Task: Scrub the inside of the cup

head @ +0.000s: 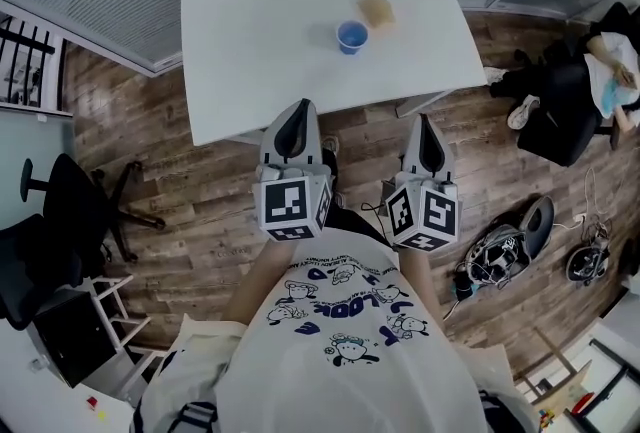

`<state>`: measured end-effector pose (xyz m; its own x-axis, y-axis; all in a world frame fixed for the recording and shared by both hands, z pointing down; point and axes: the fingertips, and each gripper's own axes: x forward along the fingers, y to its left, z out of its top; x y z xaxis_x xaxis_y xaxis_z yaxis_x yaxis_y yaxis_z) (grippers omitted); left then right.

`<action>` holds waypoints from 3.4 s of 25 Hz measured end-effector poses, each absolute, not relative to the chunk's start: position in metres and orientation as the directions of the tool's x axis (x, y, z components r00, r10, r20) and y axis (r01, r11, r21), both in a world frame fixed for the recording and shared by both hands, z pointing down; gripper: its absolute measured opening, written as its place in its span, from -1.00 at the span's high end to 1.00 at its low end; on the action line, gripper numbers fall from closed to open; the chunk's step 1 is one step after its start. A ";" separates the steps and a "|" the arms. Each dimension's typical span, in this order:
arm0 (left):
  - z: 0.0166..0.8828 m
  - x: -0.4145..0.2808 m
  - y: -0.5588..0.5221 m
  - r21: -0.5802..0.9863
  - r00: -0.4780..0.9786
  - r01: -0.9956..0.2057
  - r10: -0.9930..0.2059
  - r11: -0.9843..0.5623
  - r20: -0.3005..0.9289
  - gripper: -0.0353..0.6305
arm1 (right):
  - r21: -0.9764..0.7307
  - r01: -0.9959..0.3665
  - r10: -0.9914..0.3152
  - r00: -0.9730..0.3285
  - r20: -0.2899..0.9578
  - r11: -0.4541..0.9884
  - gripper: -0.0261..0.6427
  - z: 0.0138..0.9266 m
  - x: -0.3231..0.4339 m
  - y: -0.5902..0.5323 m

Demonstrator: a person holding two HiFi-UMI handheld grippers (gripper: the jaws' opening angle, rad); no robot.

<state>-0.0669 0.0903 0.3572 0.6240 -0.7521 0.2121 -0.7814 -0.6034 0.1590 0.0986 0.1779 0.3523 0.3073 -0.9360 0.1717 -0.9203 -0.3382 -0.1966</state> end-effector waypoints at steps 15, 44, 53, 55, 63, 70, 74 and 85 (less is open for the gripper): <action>0.380 -0.029 -0.012 0.175 0.631 -0.775 -0.737 -0.607 0.240 0.81 | -0.179 -0.898 -0.905 0.361 0.223 -0.402 0.93 0.379 0.151 0.087; 0.405 -0.013 -0.116 0.189 0.569 -0.821 -0.748 -0.539 0.342 0.81 | -0.122 -0.885 -0.851 0.382 0.360 -0.449 0.93 0.412 0.213 -0.006; 0.410 -0.021 -0.122 0.175 0.515 -0.856 -0.773 -0.487 0.369 0.81 | -0.114 -0.920 -0.865 0.303 0.400 -0.375 0.93 0.426 0.210 -0.022; 0.412 -0.021 -0.123 0.171 0.496 -0.867 -0.783 -0.468 0.376 0.81 | -0.114 -0.932 -0.871 0.270 0.411 -0.343 0.93 0.431 0.210 -0.026; 0.412 -0.018 -0.124 0.156 0.431 -0.902 -0.811 -0.403 0.395 0.81 | -0.139 -0.974 -0.896 0.101 0.433 -0.177 0.71 0.444 0.206 -0.043; 0.419 -0.021 -0.119 0.147 0.370 -0.929 -0.825 -0.340 0.427 0.81 | -0.139 -0.989 -0.847 -0.039 0.531 -0.042 0.55 0.482 0.197 -0.051; 0.424 -0.029 -0.119 0.152 0.337 -0.942 -0.835 -0.301 0.435 0.81 | -0.136 -0.991 -0.820 -0.082 0.567 0.005 0.42 0.498 0.192 -0.059; 0.435 -0.034 -0.118 0.130 0.277 -0.961 -0.842 -0.244 0.463 0.81 | -0.125 -0.991 -0.787 -0.121 0.605 0.056 0.20 0.520 0.191 -0.059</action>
<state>-0.0342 -0.1176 0.4349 0.2769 -0.8419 0.4632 -0.9609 -0.2443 0.1303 0.1907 -0.0586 0.5198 -0.1212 -0.7867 0.6053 -0.9905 0.0564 -0.1250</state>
